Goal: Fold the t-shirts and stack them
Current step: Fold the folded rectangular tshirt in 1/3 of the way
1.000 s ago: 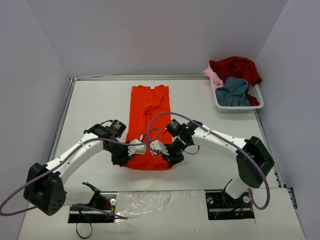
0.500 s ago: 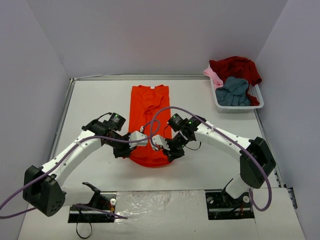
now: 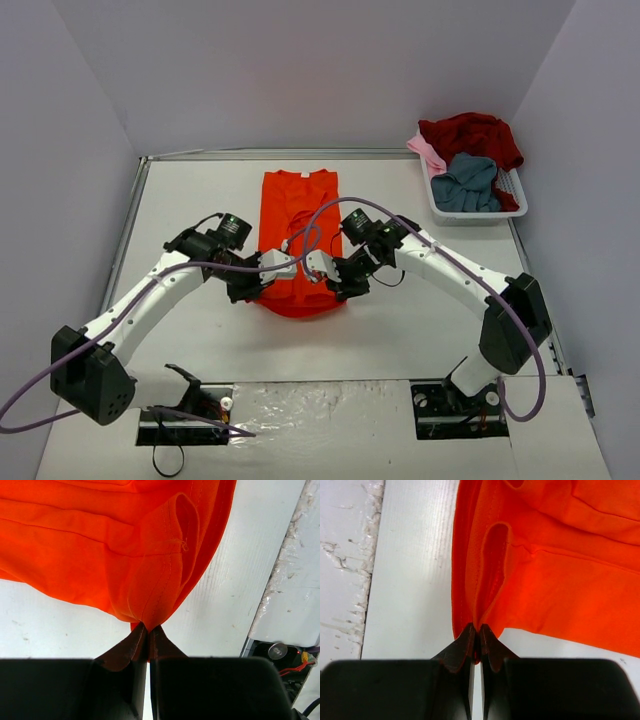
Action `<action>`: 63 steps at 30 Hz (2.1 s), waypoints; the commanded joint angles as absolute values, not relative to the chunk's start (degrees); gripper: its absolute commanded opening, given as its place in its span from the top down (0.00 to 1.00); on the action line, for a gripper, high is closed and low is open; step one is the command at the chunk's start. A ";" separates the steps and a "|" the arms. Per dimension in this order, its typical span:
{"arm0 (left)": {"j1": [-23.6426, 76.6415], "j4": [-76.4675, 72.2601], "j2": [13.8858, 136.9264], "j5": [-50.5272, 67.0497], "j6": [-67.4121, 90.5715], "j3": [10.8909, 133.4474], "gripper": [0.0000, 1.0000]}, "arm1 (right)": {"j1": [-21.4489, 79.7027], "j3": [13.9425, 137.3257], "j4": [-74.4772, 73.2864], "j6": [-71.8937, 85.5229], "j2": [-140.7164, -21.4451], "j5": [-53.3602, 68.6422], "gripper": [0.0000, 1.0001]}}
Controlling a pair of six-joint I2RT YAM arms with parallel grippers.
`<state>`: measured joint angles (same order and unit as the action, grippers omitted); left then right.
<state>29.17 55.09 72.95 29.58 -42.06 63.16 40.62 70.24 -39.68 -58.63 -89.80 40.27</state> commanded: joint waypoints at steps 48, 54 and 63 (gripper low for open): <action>17.23 50.63 101.77 30.59 -49.75 93.78 0.98 | 23.73 105.11 -43.15 -65.39 -120.05 41.84 1.00; 15.74 50.19 106.34 31.11 -50.19 97.46 0.98 | 22.41 112.48 -43.85 -65.92 -126.20 42.71 1.00; 14.33 48.87 113.28 31.81 -49.83 101.51 0.98 | 20.92 121.46 -45.44 -66.01 -134.38 44.03 1.00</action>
